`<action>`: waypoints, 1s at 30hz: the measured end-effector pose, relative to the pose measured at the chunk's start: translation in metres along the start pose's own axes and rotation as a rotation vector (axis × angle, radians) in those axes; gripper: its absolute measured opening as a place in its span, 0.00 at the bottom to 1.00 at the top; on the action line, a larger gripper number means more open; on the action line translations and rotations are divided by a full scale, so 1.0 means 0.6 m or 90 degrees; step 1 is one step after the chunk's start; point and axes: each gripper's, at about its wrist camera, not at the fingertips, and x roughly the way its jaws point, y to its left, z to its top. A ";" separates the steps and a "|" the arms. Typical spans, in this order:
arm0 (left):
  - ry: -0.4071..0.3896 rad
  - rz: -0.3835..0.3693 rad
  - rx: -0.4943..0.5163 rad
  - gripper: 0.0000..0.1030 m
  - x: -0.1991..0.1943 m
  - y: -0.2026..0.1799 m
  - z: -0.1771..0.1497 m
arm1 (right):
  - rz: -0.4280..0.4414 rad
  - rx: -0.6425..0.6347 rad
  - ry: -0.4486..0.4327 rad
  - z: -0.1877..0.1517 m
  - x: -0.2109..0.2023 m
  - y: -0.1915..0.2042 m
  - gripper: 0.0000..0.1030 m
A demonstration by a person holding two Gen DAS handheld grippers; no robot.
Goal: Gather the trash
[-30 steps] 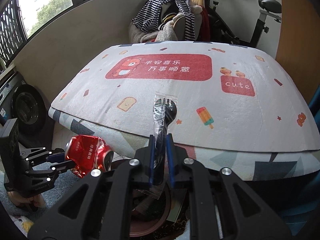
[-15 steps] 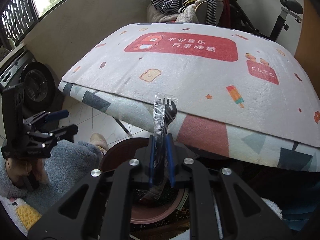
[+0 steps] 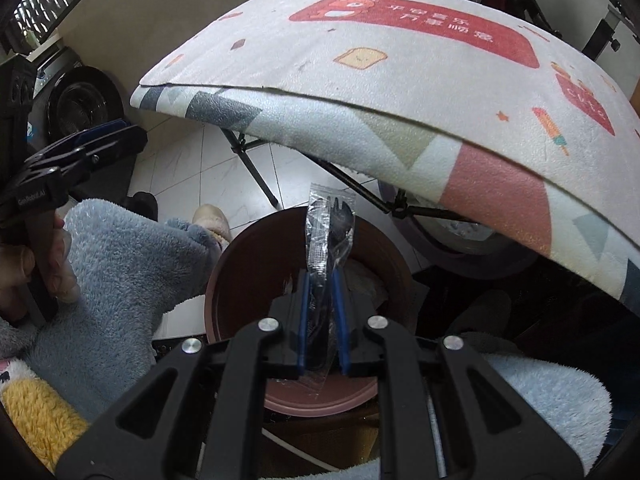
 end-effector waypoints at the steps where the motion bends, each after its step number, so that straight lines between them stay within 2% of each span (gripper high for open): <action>1: 0.003 0.000 -0.003 0.92 0.001 0.002 -0.003 | 0.000 0.002 0.005 -0.002 0.005 0.000 0.15; 9: -0.002 0.006 -0.025 0.92 0.002 0.008 -0.014 | -0.014 0.020 0.026 -0.013 0.030 -0.009 0.15; 15: -0.016 0.028 -0.023 0.92 -0.002 0.001 -0.022 | -0.024 0.042 0.035 -0.011 0.041 -0.015 0.16; 17: -0.017 0.033 -0.020 0.92 -0.002 -0.002 -0.023 | -0.032 0.049 0.037 -0.009 0.044 -0.018 0.22; 20: -0.014 0.033 -0.015 0.92 0.000 -0.005 -0.024 | -0.040 0.058 0.024 -0.010 0.038 -0.025 0.37; 22: -0.012 0.035 -0.014 0.92 0.001 -0.004 -0.025 | -0.048 0.064 0.008 -0.012 0.033 -0.027 0.70; 24: -0.011 0.037 -0.014 0.92 0.001 -0.005 -0.025 | -0.051 0.073 0.000 -0.012 0.029 -0.032 0.77; 25: -0.010 0.038 -0.014 0.92 0.002 -0.005 -0.024 | -0.058 0.080 -0.005 -0.013 0.027 -0.035 0.85; 30: -0.007 0.044 -0.011 0.94 0.004 -0.007 -0.025 | -0.067 0.105 -0.014 -0.008 0.020 -0.046 0.92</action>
